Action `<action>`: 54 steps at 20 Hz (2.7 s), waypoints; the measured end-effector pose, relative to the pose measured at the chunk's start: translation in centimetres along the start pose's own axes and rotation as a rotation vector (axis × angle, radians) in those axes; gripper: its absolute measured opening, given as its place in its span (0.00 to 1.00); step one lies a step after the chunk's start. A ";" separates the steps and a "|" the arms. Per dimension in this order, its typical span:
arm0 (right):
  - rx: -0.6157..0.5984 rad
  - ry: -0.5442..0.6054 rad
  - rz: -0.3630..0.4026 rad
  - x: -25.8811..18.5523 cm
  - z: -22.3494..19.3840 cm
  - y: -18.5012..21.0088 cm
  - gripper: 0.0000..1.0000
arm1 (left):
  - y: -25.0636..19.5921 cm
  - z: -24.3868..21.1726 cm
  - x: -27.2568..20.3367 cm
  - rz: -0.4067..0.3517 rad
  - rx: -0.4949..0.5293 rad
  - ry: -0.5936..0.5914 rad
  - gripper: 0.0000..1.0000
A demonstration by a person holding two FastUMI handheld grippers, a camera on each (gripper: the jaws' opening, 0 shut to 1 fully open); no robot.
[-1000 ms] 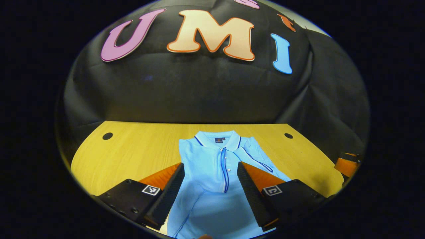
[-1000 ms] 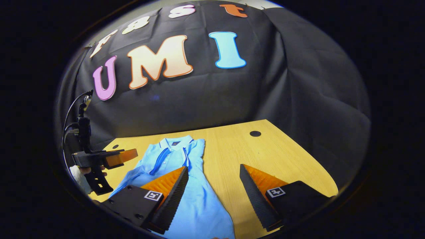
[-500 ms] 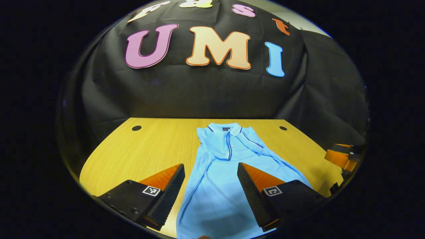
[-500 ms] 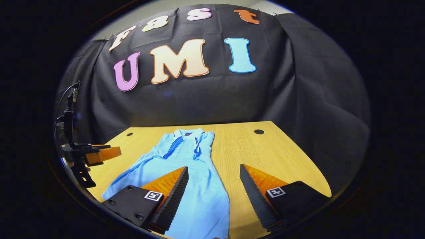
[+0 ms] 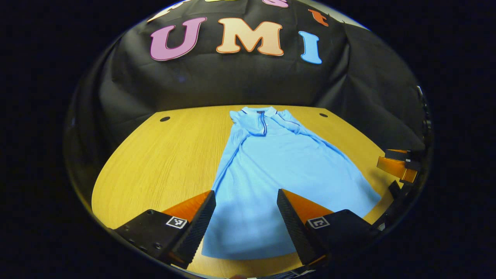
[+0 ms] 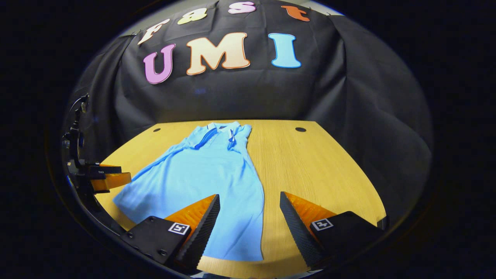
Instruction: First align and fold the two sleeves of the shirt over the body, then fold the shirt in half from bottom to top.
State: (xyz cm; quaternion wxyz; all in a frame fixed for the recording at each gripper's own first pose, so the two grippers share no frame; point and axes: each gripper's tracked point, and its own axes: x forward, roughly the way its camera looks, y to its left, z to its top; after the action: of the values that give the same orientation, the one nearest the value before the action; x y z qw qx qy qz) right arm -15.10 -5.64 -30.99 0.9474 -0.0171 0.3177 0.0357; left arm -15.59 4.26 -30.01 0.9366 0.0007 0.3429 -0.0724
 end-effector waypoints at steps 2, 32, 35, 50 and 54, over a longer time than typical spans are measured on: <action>-0.016 0.035 0.005 -0.3 -2.1 0.5 0.98 | -0.5 -2.3 -0.2 -0.012 0.008 0.035 0.96; 0.094 0.209 0.084 -0.1 -7.6 6.7 0.00 | -4.4 -3.6 -0.6 -0.132 -0.105 0.063 0.00; 0.142 0.172 0.108 0.8 -4.9 7.3 0.03 | -5.0 -0.9 0.1 -0.163 -0.110 0.033 0.00; 0.259 -0.002 0.114 10.4 9.0 8.1 0.02 | -1.2 10.4 8.2 -0.206 -0.193 -0.045 0.00; 0.265 -0.043 0.106 14.3 12.2 8.1 0.02 | -0.3 13.5 11.8 -0.215 -0.181 -0.072 0.00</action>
State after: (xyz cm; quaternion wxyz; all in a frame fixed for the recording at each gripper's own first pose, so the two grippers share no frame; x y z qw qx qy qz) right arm 2.97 3.96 -29.98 0.9447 0.1257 0.2996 0.0439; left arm 1.92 1.72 -27.24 0.9313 -0.1232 0.3125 -0.1408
